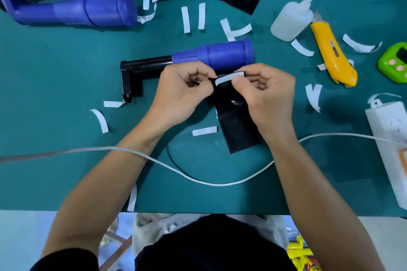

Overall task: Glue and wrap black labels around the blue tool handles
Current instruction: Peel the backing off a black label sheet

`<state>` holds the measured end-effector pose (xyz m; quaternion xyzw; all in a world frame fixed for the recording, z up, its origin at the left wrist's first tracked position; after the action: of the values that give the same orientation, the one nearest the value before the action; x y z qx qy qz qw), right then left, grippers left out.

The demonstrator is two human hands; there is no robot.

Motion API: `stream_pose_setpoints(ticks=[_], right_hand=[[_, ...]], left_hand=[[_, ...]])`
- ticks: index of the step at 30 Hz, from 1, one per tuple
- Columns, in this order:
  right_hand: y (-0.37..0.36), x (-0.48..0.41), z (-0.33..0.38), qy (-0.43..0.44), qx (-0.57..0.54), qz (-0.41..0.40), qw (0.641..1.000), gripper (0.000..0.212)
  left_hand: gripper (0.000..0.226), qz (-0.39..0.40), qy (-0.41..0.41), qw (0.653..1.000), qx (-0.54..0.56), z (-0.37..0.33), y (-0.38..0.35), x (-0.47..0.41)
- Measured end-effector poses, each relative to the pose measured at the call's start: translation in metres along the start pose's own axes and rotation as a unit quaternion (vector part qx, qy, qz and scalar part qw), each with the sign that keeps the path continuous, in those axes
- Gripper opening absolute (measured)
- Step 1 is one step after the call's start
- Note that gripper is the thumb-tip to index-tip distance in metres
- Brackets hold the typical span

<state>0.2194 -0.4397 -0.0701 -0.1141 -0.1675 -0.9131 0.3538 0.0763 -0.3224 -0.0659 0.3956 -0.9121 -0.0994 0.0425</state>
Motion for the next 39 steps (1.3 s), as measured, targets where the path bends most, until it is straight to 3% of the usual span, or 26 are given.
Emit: stream_pose_setpoints(ticks=[4,8,20,27,30,32,34,35,37,39], right_hand=[[-0.003,-0.003,-0.004,-0.031,-0.040,0.026,0.998,0.016],[-0.007,-0.003,-0.005,-0.046,-0.071,0.063,0.994,0.015],[-0.008,-0.007,-0.005,-0.064,-0.088,0.105,0.989,0.028],[-0.008,-0.007,-0.008,-0.073,-0.068,0.119,0.988,0.019],[-0.008,-0.007,-0.009,-0.073,-0.069,0.117,0.988,0.019],[-0.009,-0.006,-0.009,-0.075,-0.076,0.118,0.987,0.023],[-0.012,-0.005,-0.009,-0.066,-0.082,0.126,0.986,0.021],[-0.014,-0.003,-0.008,-0.059,-0.081,0.136,0.986,0.019],[-0.017,-0.001,-0.008,-0.045,-0.080,0.150,0.984,0.020],[-0.018,-0.002,-0.007,-0.030,-0.077,0.151,0.985,0.023]], left_hand=[[0.008,0.009,-0.021,1.000,0.006,-0.004,0.000,0.002],[0.017,0.000,-0.012,0.999,-0.039,0.002,0.001,0.000],[0.018,0.001,0.026,0.999,0.019,0.006,-0.003,0.000],[0.020,-0.026,-0.007,1.000,-0.007,0.004,0.002,0.001],[0.018,-0.081,-0.041,0.993,-0.075,-0.001,0.005,0.006],[0.019,-0.121,-0.168,0.957,-0.203,-0.015,0.007,0.009],[0.010,-0.132,-0.350,0.870,-0.322,-0.029,0.003,0.015],[0.006,-0.132,-0.401,0.834,-0.356,-0.032,0.001,0.017],[0.007,-0.128,-0.428,0.806,-0.388,-0.033,-0.003,0.017],[0.010,-0.112,-0.422,0.806,-0.400,-0.032,-0.004,0.017]])
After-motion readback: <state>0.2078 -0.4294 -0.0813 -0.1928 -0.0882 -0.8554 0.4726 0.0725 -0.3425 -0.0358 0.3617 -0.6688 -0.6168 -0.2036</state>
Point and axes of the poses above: each hand's wrist, its own x-axis away from the middle knuckle, its own y-axis out of the back of the hand, z = x × y, the point moved 4 cm from there along -x, towards the middle knuckle, and after that the axes turned 12 degrees about -y, right-handed, at the moved point
